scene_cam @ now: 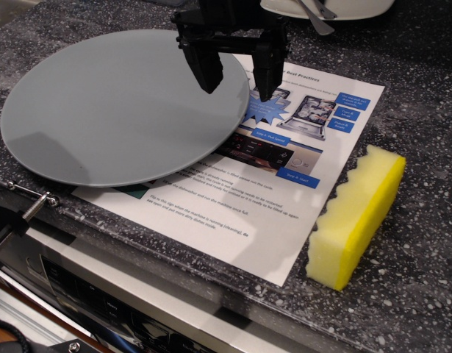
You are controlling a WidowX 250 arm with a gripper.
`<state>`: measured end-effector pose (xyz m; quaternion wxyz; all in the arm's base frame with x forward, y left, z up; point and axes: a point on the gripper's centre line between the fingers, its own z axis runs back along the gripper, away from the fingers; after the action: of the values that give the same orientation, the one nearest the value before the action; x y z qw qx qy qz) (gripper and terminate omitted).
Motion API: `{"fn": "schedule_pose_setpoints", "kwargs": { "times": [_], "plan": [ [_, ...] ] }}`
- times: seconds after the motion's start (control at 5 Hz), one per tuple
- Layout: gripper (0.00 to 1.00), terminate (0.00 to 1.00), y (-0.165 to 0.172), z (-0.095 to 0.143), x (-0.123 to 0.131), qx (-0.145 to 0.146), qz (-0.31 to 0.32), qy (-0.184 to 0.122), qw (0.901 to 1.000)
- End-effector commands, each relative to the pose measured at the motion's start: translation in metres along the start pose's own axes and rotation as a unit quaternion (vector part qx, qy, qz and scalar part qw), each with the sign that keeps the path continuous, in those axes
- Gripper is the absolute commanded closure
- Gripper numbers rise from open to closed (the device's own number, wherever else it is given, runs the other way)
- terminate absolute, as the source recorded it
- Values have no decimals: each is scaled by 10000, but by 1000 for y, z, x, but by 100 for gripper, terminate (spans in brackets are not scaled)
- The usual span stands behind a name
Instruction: Pick up sponge and wipe plate
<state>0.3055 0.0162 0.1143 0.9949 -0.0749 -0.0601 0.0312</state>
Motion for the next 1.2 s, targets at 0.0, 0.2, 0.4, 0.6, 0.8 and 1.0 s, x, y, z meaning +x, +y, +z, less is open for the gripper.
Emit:
{"fn": "schedule_pose_setpoints", "kwargs": {
  "times": [0.0,0.2,0.4,0.6,0.8,1.0],
  "plan": [
    [0,0,0,0,0,0,0,0,10000],
    [0,0,-16,9,-9,-281,-228,129,9993],
    [0,0,-43,19,-19,-709,-316,421,9961],
    [0,0,-65,20,-32,-904,-510,529,9932],
    [0,0,-81,3,-47,-906,-652,863,9900],
    [0,0,-95,-7,-61,-850,-746,763,9906]
  ]
}}
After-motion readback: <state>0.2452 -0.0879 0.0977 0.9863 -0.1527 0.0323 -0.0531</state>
